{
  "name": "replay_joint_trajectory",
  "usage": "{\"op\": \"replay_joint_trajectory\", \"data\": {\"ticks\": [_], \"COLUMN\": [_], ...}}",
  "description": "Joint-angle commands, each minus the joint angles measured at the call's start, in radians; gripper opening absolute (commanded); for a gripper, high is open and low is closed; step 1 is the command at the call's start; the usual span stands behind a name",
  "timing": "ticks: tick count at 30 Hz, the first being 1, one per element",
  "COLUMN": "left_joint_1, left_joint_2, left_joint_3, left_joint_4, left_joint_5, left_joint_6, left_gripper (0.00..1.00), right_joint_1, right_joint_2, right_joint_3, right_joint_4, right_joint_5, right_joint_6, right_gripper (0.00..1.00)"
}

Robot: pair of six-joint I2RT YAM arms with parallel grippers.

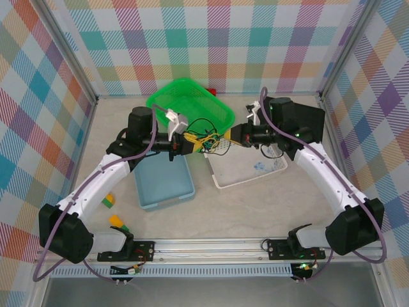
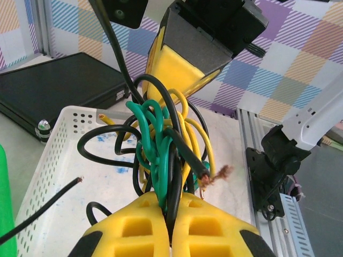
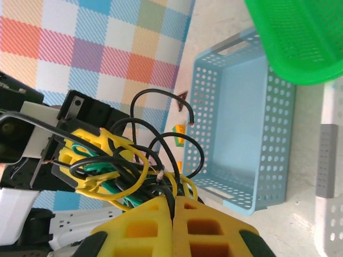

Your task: Untangle the cables

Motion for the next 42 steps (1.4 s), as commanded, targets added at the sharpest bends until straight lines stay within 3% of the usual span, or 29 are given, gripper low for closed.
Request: {"op": "replay_joint_trajectory", "data": {"ticks": [1,13,25,30,32,35,36,39,42], "left_joint_1": [-0.004,-0.005,-0.005,-0.005,-0.005,-0.005,-0.005,-0.006,-0.008], "left_joint_2": [-0.042,-0.053,-0.053,-0.053,-0.052,-0.05,-0.048,-0.048,-0.048], "left_joint_3": [-0.01,0.008,0.01,0.013,0.011,0.008,0.007,0.001,-0.007], "left_joint_4": [-0.038,-0.144,-0.141,-0.136,-0.132,-0.124,-0.121,-0.11,-0.059], "left_joint_5": [0.078,0.073,0.054,0.049,0.047,0.047,0.045,0.045,0.045], "left_joint_6": [0.05,0.108,0.105,0.101,0.098,0.093,0.094,0.089,0.073], "left_gripper": [0.0,0.0,0.0,0.0,0.0,0.0,0.0,0.0,0.0], "right_joint_1": [-0.035,-0.035,-0.035,-0.037,-0.052,-0.079,-0.08,-0.079,-0.079], "right_joint_2": [0.005,0.024,-0.018,-0.033,-0.042,-0.065,-0.072,-0.079,-0.072], "right_joint_3": [0.064,0.173,0.151,0.129,0.117,0.067,0.049,-0.011,-0.058], "right_joint_4": [-0.09,-0.272,-0.379,-0.396,-0.374,-0.276,-0.239,-0.124,-0.041], "right_joint_5": [0.257,0.589,0.81,0.844,0.752,0.456,0.349,0.055,-0.077], "right_joint_6": [-0.057,-0.202,-0.323,-0.346,-0.349,-0.371,-0.381,-0.336,-0.242], "right_gripper": [0.0,0.0,0.0,0.0,0.0,0.0,0.06,0.38,0.47]}}
